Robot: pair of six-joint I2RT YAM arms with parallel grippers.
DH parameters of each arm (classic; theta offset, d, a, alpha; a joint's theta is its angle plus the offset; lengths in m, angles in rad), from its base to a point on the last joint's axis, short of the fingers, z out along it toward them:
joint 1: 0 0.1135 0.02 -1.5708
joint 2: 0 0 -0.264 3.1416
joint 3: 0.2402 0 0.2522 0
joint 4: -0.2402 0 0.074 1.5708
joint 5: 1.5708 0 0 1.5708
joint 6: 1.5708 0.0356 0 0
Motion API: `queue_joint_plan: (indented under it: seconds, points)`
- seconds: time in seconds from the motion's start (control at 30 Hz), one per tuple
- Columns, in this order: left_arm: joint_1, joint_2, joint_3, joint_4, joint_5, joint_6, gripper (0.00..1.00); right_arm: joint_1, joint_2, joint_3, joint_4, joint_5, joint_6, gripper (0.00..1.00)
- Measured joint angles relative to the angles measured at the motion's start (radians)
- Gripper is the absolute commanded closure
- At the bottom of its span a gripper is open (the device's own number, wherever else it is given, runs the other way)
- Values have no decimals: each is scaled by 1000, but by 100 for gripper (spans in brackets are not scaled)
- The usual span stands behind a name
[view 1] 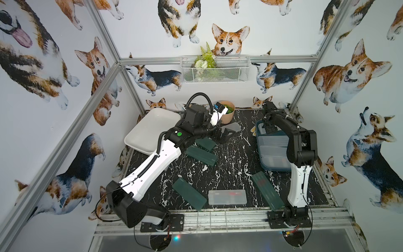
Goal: Place the pencil cases by color into the storage box
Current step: Place the pencil case at the storage box.
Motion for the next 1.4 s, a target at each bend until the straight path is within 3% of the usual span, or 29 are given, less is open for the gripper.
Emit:
queue_joint_plan:
  seconds: [0.47, 0.9, 1.4]
  points:
    - [-4, 15, 16, 1, 0, 0, 0, -1, 21, -4, -6, -19, 55, 38]
    - [-4, 11, 16, 0, -4, -1, 0, -1, 27, -40, 33, -105, 54, 12]
    - [-4, 7, 17, 1, -11, 5, 0, 0, -56, -10, -19, -89, -5, 10]
